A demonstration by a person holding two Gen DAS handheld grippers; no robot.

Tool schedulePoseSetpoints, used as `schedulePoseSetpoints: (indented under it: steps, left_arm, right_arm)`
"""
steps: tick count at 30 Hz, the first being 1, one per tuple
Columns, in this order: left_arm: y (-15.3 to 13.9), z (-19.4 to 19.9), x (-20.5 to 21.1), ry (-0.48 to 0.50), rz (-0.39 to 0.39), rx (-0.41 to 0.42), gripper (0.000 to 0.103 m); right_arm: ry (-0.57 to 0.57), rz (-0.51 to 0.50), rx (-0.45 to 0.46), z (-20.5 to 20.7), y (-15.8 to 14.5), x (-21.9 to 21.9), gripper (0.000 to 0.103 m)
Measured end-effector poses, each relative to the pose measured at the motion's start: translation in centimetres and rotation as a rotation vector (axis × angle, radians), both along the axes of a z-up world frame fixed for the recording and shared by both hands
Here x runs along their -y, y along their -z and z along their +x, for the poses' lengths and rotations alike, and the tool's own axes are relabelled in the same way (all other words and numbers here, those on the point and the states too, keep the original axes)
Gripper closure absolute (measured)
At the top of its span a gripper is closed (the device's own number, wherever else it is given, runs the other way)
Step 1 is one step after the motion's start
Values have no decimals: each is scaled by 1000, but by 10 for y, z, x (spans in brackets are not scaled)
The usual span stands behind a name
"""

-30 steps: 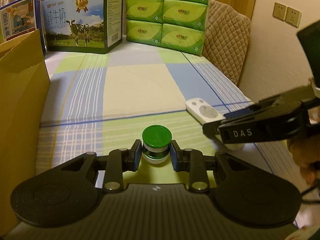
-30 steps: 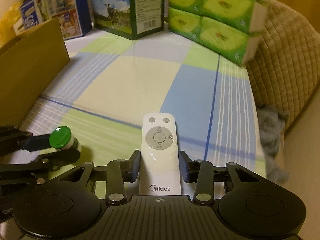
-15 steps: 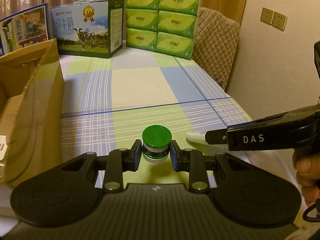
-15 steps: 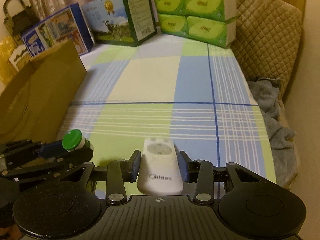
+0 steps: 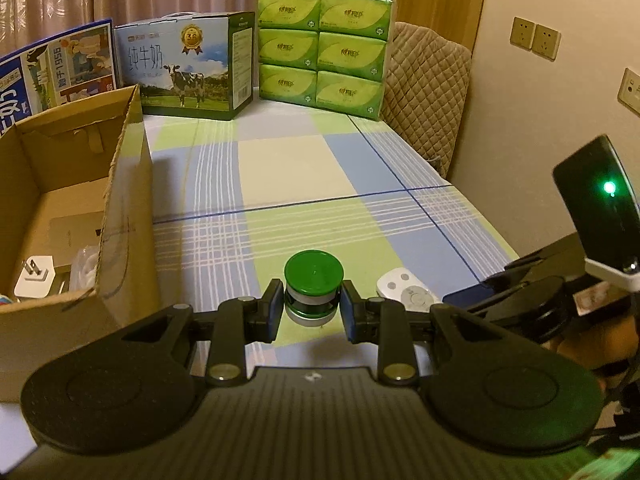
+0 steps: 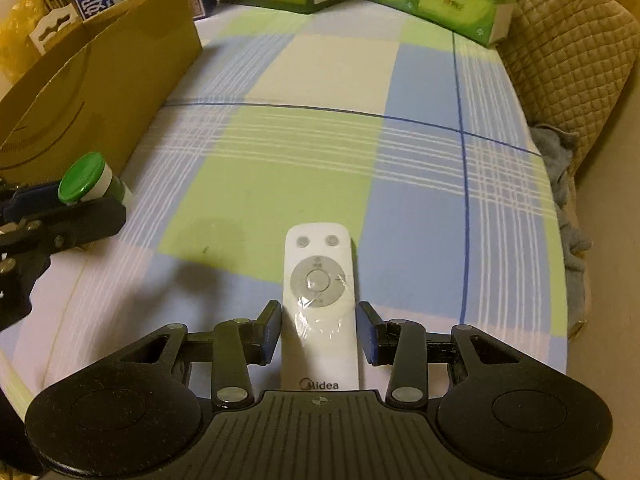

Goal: Organize rigid objects
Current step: 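Lift and carry the green bottle and white remote over the cardboard box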

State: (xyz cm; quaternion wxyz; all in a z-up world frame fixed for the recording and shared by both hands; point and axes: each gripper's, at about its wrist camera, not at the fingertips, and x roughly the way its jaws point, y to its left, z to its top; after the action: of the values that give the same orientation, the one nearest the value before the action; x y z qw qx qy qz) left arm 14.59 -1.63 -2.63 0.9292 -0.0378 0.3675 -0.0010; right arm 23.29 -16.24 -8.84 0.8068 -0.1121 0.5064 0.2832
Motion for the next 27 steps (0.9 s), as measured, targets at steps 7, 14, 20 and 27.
schedulePoseSetpoints:
  steps: [7, 14, 20, 27]
  left_arm:
    - [3, 0, -1, 3, -8, -11, 78]
    - [2, -6, -3, -3, -13, -14, 78]
    - [-9, -15, -9, -11, -13, 1, 78]
    - [-40, -28, -18, -27, -21, 50, 78]
  right_arm:
    - [-51, -59, 22, -2, 9, -14, 58]
    - [-54, -88, 35, 1, 7, -24, 65]
    - [-10, -32, 77, -11, -13, -18, 66]
    - [50, 97, 128, -32, -62, -16, 66]
